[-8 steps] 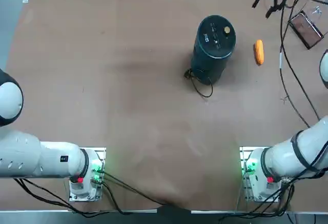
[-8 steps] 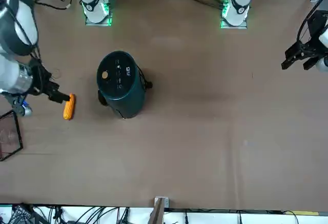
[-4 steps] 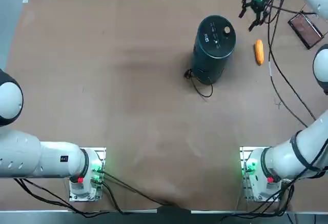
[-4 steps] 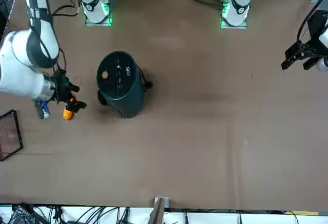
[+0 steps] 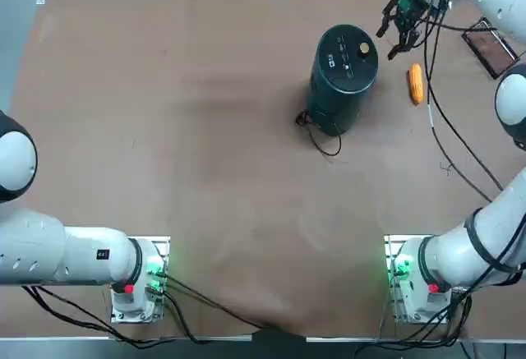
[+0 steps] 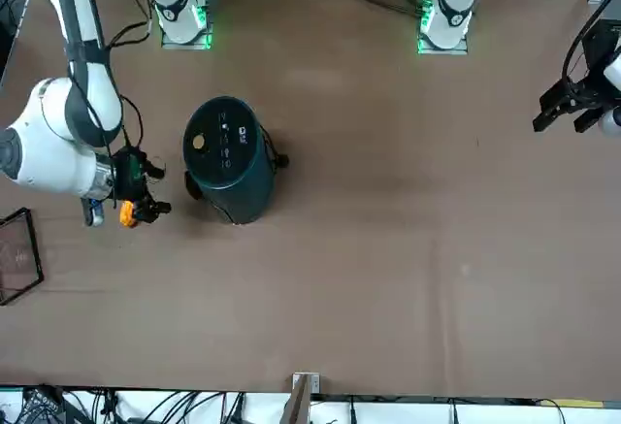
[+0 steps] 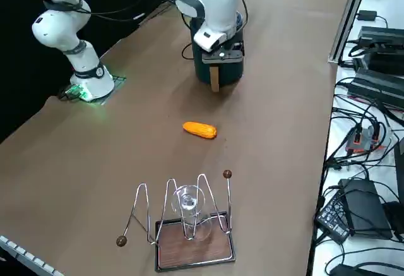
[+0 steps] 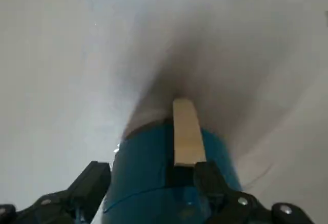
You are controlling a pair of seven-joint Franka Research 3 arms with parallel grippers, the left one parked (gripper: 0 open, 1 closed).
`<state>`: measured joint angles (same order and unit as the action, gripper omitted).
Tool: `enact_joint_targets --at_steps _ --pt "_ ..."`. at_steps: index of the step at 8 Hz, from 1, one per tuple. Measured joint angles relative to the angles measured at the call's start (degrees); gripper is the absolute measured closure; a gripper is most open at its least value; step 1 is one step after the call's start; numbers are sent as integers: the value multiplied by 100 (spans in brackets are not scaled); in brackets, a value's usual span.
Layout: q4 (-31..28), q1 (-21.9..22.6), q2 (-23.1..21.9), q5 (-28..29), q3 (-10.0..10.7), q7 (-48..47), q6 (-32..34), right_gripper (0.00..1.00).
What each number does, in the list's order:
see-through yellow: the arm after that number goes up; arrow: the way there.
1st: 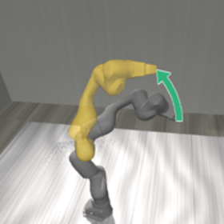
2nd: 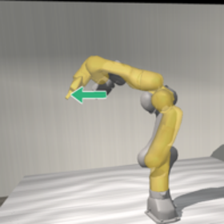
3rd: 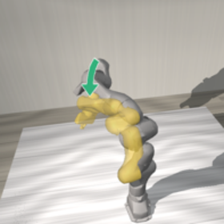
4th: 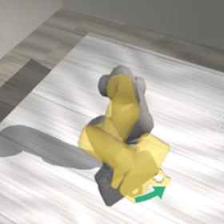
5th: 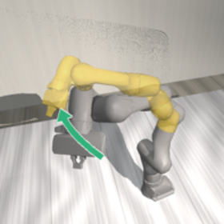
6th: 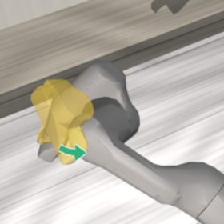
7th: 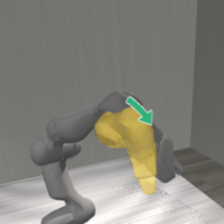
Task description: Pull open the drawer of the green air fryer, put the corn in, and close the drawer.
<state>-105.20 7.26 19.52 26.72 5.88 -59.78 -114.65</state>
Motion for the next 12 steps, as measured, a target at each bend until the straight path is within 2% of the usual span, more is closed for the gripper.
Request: enact_joint_targets --at_steps 4,12 --pt "-712 300 3 154 -9 -112 -659 0" --pt "-1003 363 -50 155 6 -123 -687 0"
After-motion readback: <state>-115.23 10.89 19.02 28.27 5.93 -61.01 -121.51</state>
